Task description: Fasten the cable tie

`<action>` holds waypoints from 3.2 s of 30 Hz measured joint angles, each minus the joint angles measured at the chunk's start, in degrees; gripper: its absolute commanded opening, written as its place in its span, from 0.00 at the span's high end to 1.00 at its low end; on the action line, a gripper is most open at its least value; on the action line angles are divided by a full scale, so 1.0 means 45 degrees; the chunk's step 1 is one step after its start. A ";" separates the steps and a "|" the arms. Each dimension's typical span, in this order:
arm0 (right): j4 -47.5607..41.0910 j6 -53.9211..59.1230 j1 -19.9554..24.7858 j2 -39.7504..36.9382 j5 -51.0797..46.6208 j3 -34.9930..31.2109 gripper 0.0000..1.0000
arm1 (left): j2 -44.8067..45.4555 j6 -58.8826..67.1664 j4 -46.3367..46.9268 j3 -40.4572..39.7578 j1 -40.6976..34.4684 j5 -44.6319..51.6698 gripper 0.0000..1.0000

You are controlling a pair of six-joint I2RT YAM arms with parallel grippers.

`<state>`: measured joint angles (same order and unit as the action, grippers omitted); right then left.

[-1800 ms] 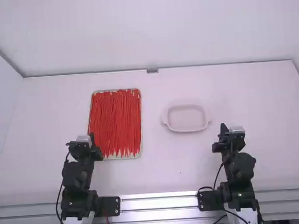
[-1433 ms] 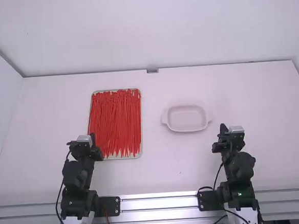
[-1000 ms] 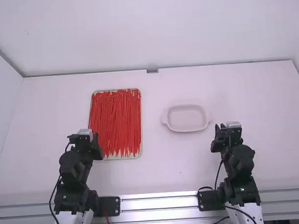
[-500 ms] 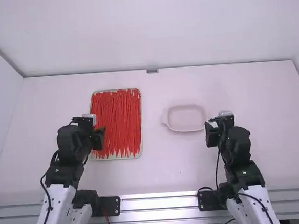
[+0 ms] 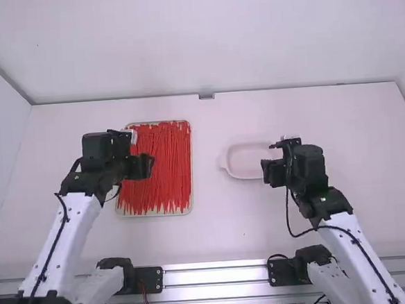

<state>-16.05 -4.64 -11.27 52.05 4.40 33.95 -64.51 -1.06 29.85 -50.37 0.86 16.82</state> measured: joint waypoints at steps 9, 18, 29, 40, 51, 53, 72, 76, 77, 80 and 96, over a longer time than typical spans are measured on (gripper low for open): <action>-0.0690 -0.1608 -0.0447 0.1957 0.0248 0.1379 0.09 | -0.2521 0.0544 0.1375 -0.1977 0.0015 0.0631 0.09; -0.1336 -0.2025 -0.0729 0.3191 0.1948 0.2181 0.03 | -0.4099 0.0180 0.1311 -0.3240 0.0063 0.0160 0.02; -0.1919 -0.2268 -0.0763 0.3458 0.2880 0.2467 0.02 | -0.4483 -0.0355 0.1428 -0.3526 0.0097 -0.0743 0.01; -0.2181 -0.2278 -0.0758 0.3458 0.2069 0.2467 0.02 | -0.4498 -0.0374 0.0622 -0.3662 -0.0121 -0.0670 0.01; -0.2200 -0.2259 -0.0763 0.3458 0.2021 0.2467 0.02 | -0.6013 -0.0510 0.2856 -0.7339 -0.1457 -0.2730 0.01; -0.2225 -0.2263 -0.0758 0.3458 0.2025 0.2467 0.02 | -0.6742 -0.0588 0.3249 -0.8208 -0.1418 -0.3099 0.01; -0.2249 -0.2254 -0.0792 0.3458 0.1826 0.2467 0.02 | -1.2186 -0.1953 0.3502 -1.0346 -0.0423 -0.4658 0.34; -0.2239 -0.2249 -0.0792 0.3458 0.1768 0.2467 0.02 | -1.2439 -0.2137 0.3138 -1.0346 -0.0189 -0.4799 0.57; -0.2244 -0.2254 -0.0797 0.3458 0.1744 0.2467 0.01 | -1.2497 -0.2142 0.2953 -1.0341 -0.0194 -0.4799 0.57; -0.2244 -0.2259 -0.0792 0.3458 0.1739 0.2463 0.02 | -1.2560 -0.2157 0.2482 -1.0214 -0.0219 -0.4799 0.58; -0.2239 -0.2263 -0.0797 0.3458 0.1710 0.2467 0.02 | -1.2570 -0.2356 0.0777 -0.8286 -0.0228 -0.4799 0.82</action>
<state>-26.13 -14.83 -14.85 67.61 12.10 45.06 -121.08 -11.66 33.34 -87.66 -0.16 -4.78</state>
